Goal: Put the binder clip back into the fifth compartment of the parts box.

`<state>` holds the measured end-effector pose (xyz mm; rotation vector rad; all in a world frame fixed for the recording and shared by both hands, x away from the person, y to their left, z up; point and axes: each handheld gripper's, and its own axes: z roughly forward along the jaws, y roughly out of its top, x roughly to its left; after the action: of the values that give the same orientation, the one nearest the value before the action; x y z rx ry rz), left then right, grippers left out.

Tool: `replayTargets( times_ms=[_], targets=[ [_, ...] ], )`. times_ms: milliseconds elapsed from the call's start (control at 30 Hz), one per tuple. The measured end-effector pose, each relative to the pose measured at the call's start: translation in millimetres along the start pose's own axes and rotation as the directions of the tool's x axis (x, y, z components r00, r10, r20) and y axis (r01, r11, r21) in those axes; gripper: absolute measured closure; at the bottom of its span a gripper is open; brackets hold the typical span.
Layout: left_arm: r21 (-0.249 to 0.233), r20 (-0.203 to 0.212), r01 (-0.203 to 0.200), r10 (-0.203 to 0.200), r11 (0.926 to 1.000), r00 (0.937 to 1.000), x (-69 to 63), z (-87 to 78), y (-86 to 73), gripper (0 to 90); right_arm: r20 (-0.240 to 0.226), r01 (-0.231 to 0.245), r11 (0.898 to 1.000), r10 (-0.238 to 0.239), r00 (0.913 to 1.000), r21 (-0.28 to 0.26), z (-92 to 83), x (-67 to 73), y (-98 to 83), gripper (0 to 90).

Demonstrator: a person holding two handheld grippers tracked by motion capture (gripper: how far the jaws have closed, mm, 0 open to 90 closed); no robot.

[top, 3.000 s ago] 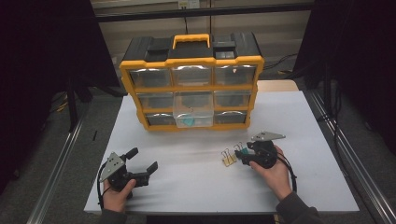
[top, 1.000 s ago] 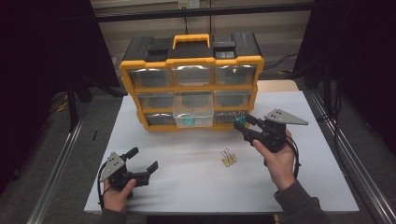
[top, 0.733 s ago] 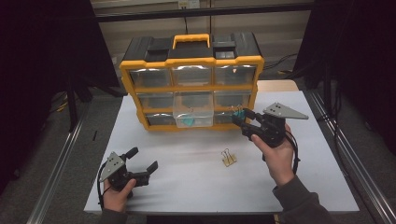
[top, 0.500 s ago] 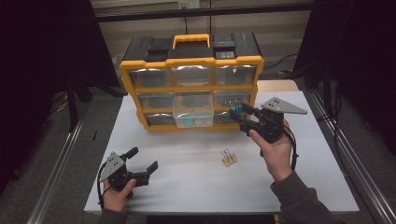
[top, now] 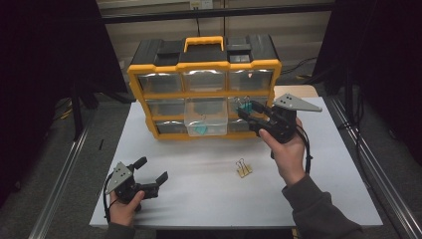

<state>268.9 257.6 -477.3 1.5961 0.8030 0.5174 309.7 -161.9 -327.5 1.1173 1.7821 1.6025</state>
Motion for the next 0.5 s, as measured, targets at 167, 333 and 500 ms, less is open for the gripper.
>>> replayTargets(
  times_ms=[167,333,500],
  targets=[
    [0.0,0.003,0.001,-0.001,1.0,1.0,-0.5,0.4,0.0,1.9,-0.004,0.006,1.0,-0.006,1.0,-0.002,5.2,2.3,6.6,50.3],
    [0.001,0.01,-0.005,0.005,1.0,0.9999,-0.1,0.0,0.3,1.9,-0.011,0.011,1.0,-0.011,0.9999,0.0,12.4,5.4,11.9,50.3],
    [0.001,0.007,-0.005,0.005,1.0,1.0,-0.5,0.2,0.3,1.9,-0.017,0.015,1.0,-0.015,0.9997,-0.002,20.2,9.3,15.1,50.3]
  ],
)
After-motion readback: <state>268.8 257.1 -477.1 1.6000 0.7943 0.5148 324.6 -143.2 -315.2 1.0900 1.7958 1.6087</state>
